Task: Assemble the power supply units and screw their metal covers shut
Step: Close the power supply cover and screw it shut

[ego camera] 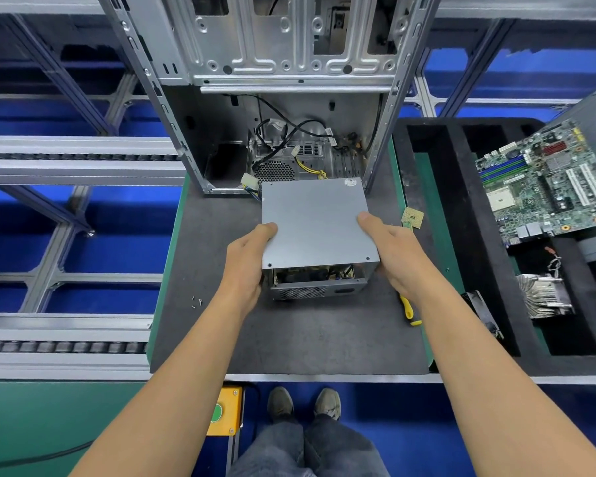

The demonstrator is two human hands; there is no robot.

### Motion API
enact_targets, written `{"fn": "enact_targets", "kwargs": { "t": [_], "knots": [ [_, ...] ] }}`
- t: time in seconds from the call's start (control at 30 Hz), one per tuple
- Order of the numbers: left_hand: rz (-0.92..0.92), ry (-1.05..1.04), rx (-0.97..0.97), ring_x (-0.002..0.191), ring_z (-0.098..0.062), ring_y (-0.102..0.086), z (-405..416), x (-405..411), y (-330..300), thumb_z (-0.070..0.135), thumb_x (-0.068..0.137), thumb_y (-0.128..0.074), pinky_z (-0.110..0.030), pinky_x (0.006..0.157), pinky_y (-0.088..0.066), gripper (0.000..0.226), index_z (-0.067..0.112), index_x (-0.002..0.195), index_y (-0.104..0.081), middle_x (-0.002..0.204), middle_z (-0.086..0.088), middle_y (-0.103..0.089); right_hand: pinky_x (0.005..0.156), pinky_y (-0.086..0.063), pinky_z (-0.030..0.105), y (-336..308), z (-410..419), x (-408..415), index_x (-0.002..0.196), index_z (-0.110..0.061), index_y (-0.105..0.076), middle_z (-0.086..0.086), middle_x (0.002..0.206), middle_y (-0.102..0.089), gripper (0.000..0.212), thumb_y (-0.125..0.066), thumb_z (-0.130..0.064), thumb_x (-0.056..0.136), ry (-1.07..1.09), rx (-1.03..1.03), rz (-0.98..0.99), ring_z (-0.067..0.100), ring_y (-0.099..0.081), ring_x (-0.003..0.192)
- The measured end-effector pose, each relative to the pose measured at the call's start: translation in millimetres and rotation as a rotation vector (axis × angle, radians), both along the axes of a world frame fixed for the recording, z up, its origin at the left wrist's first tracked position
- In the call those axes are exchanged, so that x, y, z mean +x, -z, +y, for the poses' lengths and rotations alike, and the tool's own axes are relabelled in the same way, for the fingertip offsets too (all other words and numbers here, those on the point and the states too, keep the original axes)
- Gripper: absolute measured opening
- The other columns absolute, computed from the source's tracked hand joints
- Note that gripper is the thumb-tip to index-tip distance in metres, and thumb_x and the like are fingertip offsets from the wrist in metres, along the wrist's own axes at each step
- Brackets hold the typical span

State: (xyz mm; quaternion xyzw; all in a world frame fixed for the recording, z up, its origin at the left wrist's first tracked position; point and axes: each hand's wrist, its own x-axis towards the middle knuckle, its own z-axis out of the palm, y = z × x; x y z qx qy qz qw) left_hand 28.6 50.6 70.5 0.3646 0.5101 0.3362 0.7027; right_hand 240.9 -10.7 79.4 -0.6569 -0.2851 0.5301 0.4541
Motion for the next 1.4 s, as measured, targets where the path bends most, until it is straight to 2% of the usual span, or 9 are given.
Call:
{"fn": "enact_targets", "kwargs": {
  "t": [0.07, 0.2, 0.33, 0.5, 0.6, 0.8, 0.97, 1.23, 1.4],
  "knots": [
    [0.006, -0.02, -0.004, 0.1, -0.017, -0.07, -0.3, 1.3, 0.0, 0.051, 0.061, -0.07, -0.044, 0.1, -0.05, 0.036, 0.027, 0.085, -0.08, 0.105, 0.0, -0.076, 0.111, -0.04, 0.051, 3.0, 1.3, 3.0, 0.11, 0.014, -0.059, 0.023, 0.112, -0.068, 0.094, -0.064, -0.071, 0.07, 0.015, -0.021, 0.007, 0.029, -0.069, 0.102],
    [-0.03, -0.041, 0.018, 0.111, -0.021, -0.067, -3.2, 3.8, 0.7, 0.049, 0.06, -0.071, -0.049, 0.108, -0.045, 0.038, 0.028, 0.09, -0.081, 0.108, 0.001, -0.076, 0.111, -0.04, 0.051, 6.1, 2.6, 6.1, 0.083, -0.014, -0.079, -0.001, 0.101, -0.077, 0.057, -0.064, -0.068, 0.071, -0.01, -0.042, 0.041, 0.027, -0.068, 0.108],
    [-0.041, -0.082, -0.03, 0.13, -0.026, -0.054, -3.1, 3.5, 2.6, 0.053, 0.054, -0.074, -0.052, 0.115, -0.036, 0.082, 0.012, 0.124, -0.067, 0.132, -0.005, -0.065, 0.113, -0.037, 0.05, 5.2, 2.0, 2.8, 0.114, -0.001, -0.066, 0.002, 0.112, -0.074, 0.087, -0.064, -0.074, 0.066, 0.026, -0.042, 0.024, 0.025, -0.063, 0.116],
    [-0.009, -0.066, -0.019, 0.105, -0.019, -0.069, -1.4, 4.5, 3.4, 0.043, 0.069, -0.07, -0.048, 0.108, -0.045, 0.036, 0.017, 0.094, -0.077, 0.105, 0.0, -0.076, 0.112, -0.04, 0.047, 4.7, 2.8, 4.1, 0.109, -0.004, -0.069, 0.002, 0.107, -0.075, 0.077, -0.064, -0.071, 0.071, 0.015, -0.037, 0.018, 0.027, -0.066, 0.111],
    [0.01, -0.076, -0.016, 0.106, -0.02, -0.068, -0.3, 5.2, 7.6, 0.039, 0.075, -0.068, -0.045, 0.106, -0.047, 0.031, 0.017, 0.096, -0.075, 0.105, 0.0, -0.076, 0.11, -0.043, 0.043, 6.5, 3.6, 5.0, 0.089, -0.031, -0.079, -0.007, 0.103, -0.077, 0.046, -0.061, -0.071, 0.073, -0.051, -0.057, 0.024, 0.014, -0.07, 0.104],
    [0.002, -0.04, 0.021, 0.088, -0.013, -0.072, -1.2, 5.4, 8.8, 0.035, 0.083, -0.064, -0.035, 0.083, -0.052, 0.018, 0.031, 0.08, -0.081, 0.095, 0.003, -0.077, 0.112, -0.04, 0.044, 9.1, 6.0, 2.4, 0.087, -0.039, -0.079, -0.011, 0.105, -0.076, 0.041, -0.062, -0.072, 0.07, -0.025, -0.082, 0.032, 0.013, -0.067, 0.108],
    [-0.011, -0.021, 0.002, 0.083, -0.012, -0.073, -4.2, 4.1, 10.2, 0.039, 0.078, -0.062, -0.029, 0.071, -0.054, 0.018, 0.035, 0.079, -0.08, 0.093, 0.003, -0.078, 0.114, -0.036, 0.046, 13.2, 5.7, 3.7, 0.111, -0.019, -0.074, -0.011, 0.116, -0.072, 0.072, -0.064, -0.076, 0.068, 0.021, -0.092, 0.029, 0.016, -0.06, 0.12],
    [-0.03, -0.018, -0.044, 0.091, -0.016, -0.072, -4.8, 1.9, 16.1, 0.045, 0.069, -0.066, -0.034, 0.076, -0.054, 0.029, 0.026, 0.086, -0.079, 0.103, -0.002, -0.076, 0.116, -0.034, 0.046, 16.0, 5.8, 0.3, 0.132, -0.029, -0.059, -0.015, 0.134, -0.061, 0.083, -0.065, -0.078, 0.066, 0.006, -0.064, 0.075, 0.012, -0.052, 0.13],
    [-0.039, -0.032, -0.044, 0.093, -0.017, -0.073, -5.9, 2.6, 16.4, 0.044, 0.07, -0.066, -0.029, 0.068, -0.056, 0.031, 0.025, 0.092, -0.078, 0.105, -0.002, -0.076, 0.117, -0.032, 0.045, 19.4, 4.8, 3.5, 0.139, -0.028, -0.054, -0.015, 0.138, -0.058, 0.089, -0.058, -0.081, 0.069, -0.034, -0.086, 0.012, 0.012, -0.049, 0.132]
  ]
}}
